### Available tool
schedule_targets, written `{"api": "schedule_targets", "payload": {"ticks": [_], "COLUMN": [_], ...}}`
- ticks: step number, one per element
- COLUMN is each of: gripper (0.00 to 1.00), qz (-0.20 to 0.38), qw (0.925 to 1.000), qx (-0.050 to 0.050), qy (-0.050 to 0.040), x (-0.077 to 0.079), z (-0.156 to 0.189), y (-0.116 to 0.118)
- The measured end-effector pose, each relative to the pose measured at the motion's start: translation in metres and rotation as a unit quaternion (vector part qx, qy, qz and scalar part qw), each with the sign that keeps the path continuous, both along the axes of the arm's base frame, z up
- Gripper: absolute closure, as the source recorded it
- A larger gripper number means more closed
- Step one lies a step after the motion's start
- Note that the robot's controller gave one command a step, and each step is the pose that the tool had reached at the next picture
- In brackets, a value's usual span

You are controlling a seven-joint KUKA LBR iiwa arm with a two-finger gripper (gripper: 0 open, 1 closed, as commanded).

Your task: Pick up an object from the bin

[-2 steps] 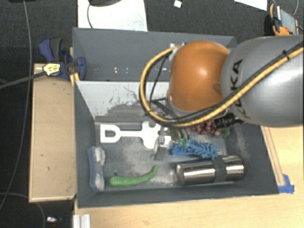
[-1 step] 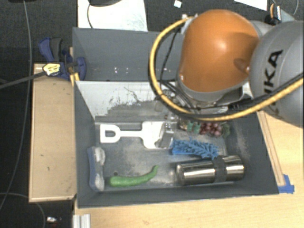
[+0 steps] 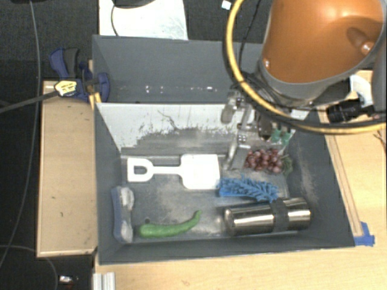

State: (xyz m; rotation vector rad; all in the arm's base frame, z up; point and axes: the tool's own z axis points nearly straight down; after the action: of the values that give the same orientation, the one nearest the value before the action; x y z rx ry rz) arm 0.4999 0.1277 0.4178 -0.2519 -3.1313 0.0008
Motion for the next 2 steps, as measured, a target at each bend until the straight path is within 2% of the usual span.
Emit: {"api": "schedule_targets", "payload": {"ticks": [1, 2], "gripper": [0.0, 0.0], "qz": [0.004, -0.081], "qw": [1.0, 0.9967], "qx": [0.003, 0.001], "qy": [-0.0055, -0.0031], "x": [-0.001, -0.004], "z": [-0.032, -0.061], "y": [0.023, -0.023]}}
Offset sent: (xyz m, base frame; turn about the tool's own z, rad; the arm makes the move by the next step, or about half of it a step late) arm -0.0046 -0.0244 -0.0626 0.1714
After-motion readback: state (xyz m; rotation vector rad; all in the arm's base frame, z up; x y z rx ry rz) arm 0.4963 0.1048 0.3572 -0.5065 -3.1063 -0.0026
